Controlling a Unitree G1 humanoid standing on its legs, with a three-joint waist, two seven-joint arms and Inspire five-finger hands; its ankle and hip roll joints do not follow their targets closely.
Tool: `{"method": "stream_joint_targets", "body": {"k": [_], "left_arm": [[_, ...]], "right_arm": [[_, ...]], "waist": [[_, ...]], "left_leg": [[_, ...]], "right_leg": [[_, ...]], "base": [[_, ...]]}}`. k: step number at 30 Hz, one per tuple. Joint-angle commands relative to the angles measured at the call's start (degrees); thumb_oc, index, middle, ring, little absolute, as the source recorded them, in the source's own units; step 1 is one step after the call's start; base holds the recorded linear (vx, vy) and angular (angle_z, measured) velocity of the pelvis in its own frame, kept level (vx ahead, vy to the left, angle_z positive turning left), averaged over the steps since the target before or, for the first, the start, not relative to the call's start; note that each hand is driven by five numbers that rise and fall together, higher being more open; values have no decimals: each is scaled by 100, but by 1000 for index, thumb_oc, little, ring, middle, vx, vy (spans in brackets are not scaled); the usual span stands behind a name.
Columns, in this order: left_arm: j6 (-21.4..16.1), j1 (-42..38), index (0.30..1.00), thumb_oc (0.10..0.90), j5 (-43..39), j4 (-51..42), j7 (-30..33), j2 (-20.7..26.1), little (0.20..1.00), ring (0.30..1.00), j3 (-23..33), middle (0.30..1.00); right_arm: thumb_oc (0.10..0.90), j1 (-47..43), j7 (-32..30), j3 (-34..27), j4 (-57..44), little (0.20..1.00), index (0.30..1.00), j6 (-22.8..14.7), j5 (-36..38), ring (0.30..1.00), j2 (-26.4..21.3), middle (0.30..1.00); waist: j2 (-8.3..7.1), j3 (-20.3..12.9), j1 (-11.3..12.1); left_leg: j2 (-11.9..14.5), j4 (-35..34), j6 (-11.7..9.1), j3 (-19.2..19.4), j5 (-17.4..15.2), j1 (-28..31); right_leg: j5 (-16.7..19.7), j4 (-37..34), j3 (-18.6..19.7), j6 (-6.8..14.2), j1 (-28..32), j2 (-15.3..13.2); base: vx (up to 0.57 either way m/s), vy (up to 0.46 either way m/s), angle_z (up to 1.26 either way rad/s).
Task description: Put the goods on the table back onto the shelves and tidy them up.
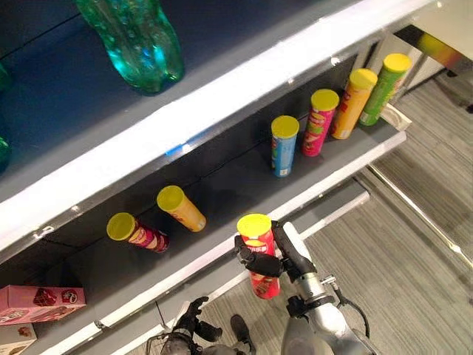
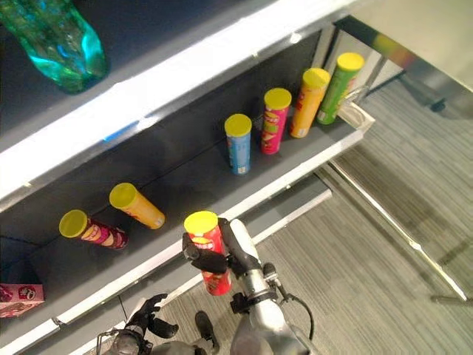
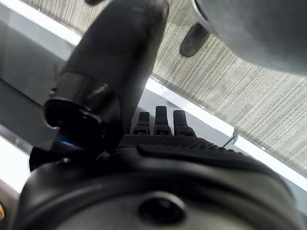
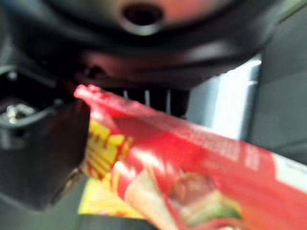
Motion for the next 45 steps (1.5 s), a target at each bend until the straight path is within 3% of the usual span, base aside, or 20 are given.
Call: {"method": "stream_joint_targets", "body": {"k": [1,7,15,24,26,29,30,37,45], "left_arm": [[-301,40,900,800,-316,-182,296,-32,900,900,124,900],[-384,363,900,800,-652,-56,487,-64,900,900,248,900],[-346,379,900,800,-610,104,481,19,900,900,186,900],[-343,353,900,800,-683,43,499,101,900,900,111,900],[-366,381,900,800,-685,-62,532,125,900,900,-3,900],[-379,389,900,800,-709,-90,532,132,900,900,-26,900],[-380,400,900,800,-694,-68,525,135,900,900,-48,900],[-351,362,900,800,-606,4,444,148,900,900,-81,900],[-419,357,900,800,-393,-147,400,161,900,900,-269,900]], "right_arm": [[400,-718,-266,269,-1009,300,300,-660,165,300,149,300],[400,-1561,-872,686,43,300,300,-632,-310,300,579,300],[400,-2337,-1265,485,255,300,300,-554,-496,300,818,300],[400,-2953,-1747,281,261,300,300,-540,-750,300,1064,300],[400,-3331,-2305,-74,372,300,300,-519,-951,300,1126,300],[400,-3467,-2594,-284,377,300,300,-463,-1129,300,1108,300],[400,-3615,-3013,-516,323,300,300,-304,-1551,300,1001,300],[400,-3672,-3271,-604,212,300,300,-159,-1957,300,929,300],[400,-3520,-3177,-341,344,300,300,-383,-1729,300,1111,300]], "waist": [[370,212,390],[381,25,865],[314,-16,1134],[251,28,1394],[303,12,1517],[335,3,1576],[386,-25,1638],[472,-83,1692],[585,-83,1671]], "left_leg": [[420,-183,-237,-313,-433,161],[512,-183,-248,-477,-286,-86],[427,-183,-227,-701,-183,-324],[416,-183,-207,-765,-149,-456],[409,-183,-199,-820,-129,-518],[397,-183,-195,-848,-127,-538],[384,-183,-189,-914,-131,-556],[329,-183,-187,-1044,-144,-579],[242,-183,-170,-1130,-163,-637]], "right_leg": [[-935,595,93,374,-36,335],[-690,97,-450,438,187,291],[-481,-103,-797,527,173,84],[-350,-244,-930,570,180,23],[-335,-260,-988,583,179,-11],[-336,-266,-1019,588,182,-23],[-345,-266,-1066,596,202,-50],[-373,-229,-1122,600,222,-112],[-328,-192,-1175,636,169,-238]], "base": [[-45,45,-30],[-3,-59,-1],[-7,-22,24],[11,-9,11],[36,-7,17],[24,-14,8],[19,-12,4],[15,-15,5],[-16,1,7]]}}
